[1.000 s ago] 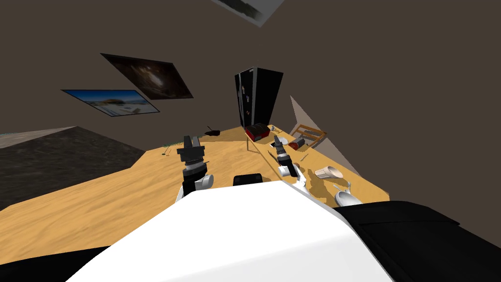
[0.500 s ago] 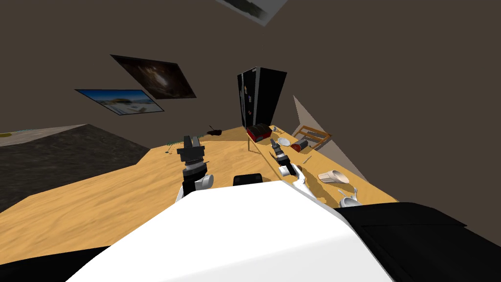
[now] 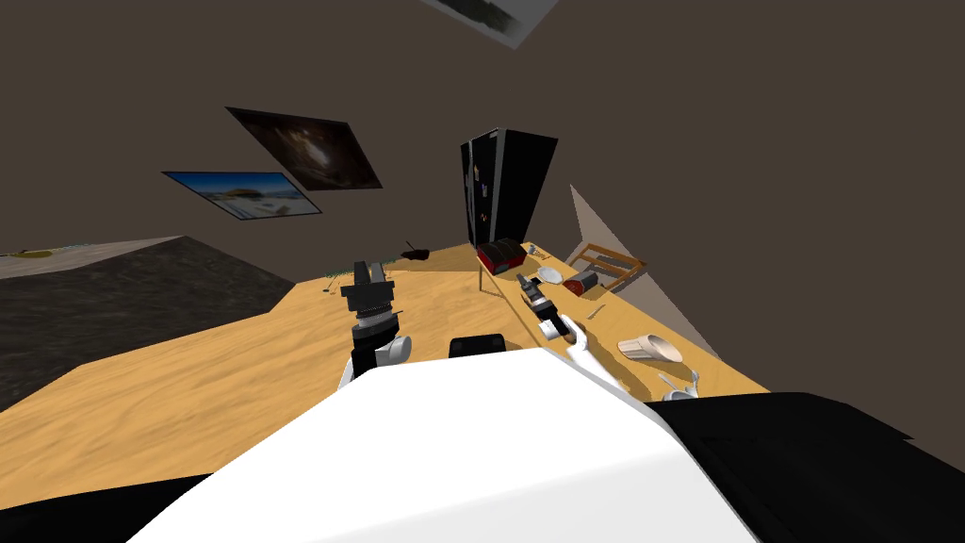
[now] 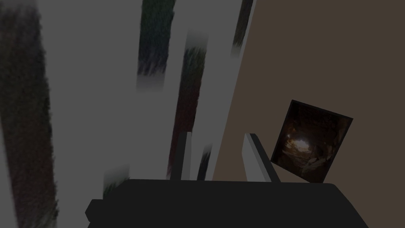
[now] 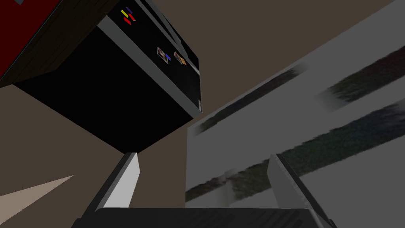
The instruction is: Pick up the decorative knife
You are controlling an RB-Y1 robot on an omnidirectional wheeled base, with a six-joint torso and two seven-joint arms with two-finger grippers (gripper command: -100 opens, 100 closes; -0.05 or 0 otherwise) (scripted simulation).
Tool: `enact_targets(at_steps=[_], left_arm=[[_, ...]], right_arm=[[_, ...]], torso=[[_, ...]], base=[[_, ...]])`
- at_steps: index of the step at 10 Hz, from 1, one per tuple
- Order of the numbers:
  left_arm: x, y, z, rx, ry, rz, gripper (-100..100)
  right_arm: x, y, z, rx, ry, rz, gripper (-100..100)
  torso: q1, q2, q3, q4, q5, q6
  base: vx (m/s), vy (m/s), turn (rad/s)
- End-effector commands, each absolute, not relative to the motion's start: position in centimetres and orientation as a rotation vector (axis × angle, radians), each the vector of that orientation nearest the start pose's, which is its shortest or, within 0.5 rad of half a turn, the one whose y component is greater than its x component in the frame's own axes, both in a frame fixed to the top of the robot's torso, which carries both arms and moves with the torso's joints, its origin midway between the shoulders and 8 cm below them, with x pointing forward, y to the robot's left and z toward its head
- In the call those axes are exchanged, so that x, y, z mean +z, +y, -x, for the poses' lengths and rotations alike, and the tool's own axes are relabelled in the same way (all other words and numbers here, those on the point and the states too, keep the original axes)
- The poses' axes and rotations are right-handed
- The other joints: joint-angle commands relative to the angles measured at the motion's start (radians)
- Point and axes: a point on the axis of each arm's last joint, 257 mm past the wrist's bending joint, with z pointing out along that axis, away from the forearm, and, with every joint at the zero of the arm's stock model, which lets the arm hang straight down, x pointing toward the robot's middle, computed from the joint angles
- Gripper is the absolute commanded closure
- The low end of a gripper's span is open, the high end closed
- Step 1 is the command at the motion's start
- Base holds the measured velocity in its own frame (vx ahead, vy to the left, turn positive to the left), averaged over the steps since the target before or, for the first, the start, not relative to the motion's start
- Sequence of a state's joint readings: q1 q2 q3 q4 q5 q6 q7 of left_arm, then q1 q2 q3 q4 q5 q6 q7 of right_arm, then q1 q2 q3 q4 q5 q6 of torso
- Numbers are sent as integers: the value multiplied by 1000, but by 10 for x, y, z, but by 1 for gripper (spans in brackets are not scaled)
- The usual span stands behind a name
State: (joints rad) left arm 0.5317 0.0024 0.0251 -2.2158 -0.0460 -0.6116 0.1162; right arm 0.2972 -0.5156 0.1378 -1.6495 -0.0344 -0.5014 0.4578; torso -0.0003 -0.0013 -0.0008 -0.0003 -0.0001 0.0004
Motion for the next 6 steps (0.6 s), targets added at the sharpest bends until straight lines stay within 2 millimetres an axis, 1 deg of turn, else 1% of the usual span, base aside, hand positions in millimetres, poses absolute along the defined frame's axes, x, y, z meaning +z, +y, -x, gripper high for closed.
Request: enact_targets(at_steps=[1, 2, 3, 4, 5, 6], left_arm=[[7, 284, -334, -1354, 602, 650, 0], [7, 284, -334, -1354, 602, 650, 0], [7, 284, -334, -1354, 602, 650, 0], [7, 284, -334, -1354, 602, 650, 0], [7, 284, -334, -1354, 602, 650, 0], [7, 284, -334, -1354, 602, 650, 0]], right_arm=[[-231, -285, -434, 746, 1469, -252, -100], [-235, -288, -434, 741, 1476, -257, -100], [-252, -289, -434, 709, 1525, -220, -100], [-255, -291, -434, 704, 1531, -224, -100], [-271, -291, -434, 674, 1577, -185, -100], [-276, -295, -433, 667, 1587, -191, -100]], torso=[[0, 0, 0, 0, 0, 0], [0, 0, 0, 0, 0, 0], [0, 0, 0, 0, 0, 0], [0, 0, 0, 0, 0, 0], [0, 0, 0, 0, 0, 0], [0, 0, 0, 0, 0, 0]], base=[[16, -7, 41], [15, -8, 24], [14, -8, 34], [13, -9, 18], [15, -15, 32], [12, -14, 13]])
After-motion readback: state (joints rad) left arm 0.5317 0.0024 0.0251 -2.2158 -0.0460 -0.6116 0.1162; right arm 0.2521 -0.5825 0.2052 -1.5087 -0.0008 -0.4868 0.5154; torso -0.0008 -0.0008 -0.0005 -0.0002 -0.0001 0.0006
